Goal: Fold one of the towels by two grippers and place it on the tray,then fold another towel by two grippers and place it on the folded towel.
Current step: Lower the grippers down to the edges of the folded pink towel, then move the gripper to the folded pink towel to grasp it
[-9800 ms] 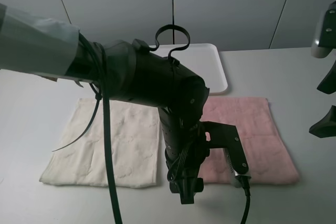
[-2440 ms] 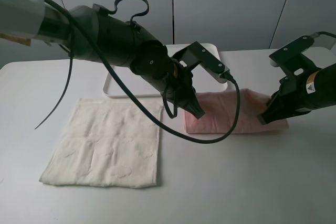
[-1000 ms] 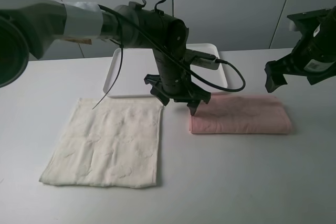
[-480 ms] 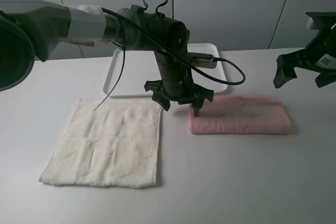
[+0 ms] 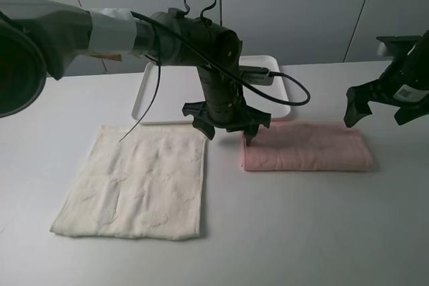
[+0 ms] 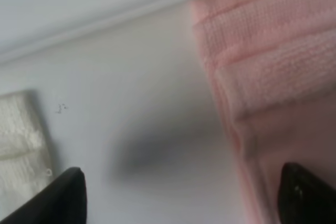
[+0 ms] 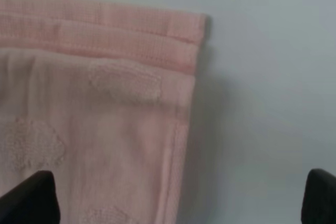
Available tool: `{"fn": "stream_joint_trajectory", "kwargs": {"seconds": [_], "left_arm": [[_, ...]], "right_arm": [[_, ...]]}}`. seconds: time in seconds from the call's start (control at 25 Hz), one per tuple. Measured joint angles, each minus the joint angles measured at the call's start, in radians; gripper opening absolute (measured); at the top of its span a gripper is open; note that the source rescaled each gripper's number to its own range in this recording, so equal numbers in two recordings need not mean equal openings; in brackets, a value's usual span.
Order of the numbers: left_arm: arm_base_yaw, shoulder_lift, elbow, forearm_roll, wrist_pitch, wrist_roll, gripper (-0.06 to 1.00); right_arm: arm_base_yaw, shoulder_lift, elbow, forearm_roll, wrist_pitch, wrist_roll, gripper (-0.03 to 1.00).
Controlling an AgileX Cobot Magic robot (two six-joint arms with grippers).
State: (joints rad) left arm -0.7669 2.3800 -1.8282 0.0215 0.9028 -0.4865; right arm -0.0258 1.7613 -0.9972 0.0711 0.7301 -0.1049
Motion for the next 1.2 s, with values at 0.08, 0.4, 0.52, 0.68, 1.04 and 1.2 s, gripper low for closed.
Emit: {"fn": "stream_joint_trajectory", "kwargs": {"seconds": [0.08, 0.4, 0.52, 0.68, 1.04, 1.2], "left_arm": [[0.000, 0.016, 0.000, -0.002, 0.005, -0.002, 1.00], [0.000, 0.049, -0.047, -0.021, 0.044, -0.007, 1.00], [0.000, 0.050, -0.063, -0.021, 0.054, -0.007, 1.00], [0.000, 0.057, -0.082, -0.021, 0.065, -0.003, 1.00], [0.000, 0.061, -0.087, -0.021, 0.097, 0.019, 1.00], [0.000, 0.061, -0.088, -0.021, 0.110, 0.039, 1.00]], "right_arm": [[0.000, 0.008, 0.000, 0.000, -0.010, 0.000, 1.00], [0.000, 0.010, -0.002, -0.007, -0.049, 0.000, 1.00], [0.000, 0.017, -0.002, -0.025, -0.059, 0.000, 1.00], [0.000, 0.071, -0.002, -0.030, -0.057, 0.003, 1.00], [0.000, 0.144, -0.003, -0.071, -0.055, 0.034, 0.99], [0.000, 0.165, -0.003, -0.077, -0.057, 0.040, 0.95]]}}
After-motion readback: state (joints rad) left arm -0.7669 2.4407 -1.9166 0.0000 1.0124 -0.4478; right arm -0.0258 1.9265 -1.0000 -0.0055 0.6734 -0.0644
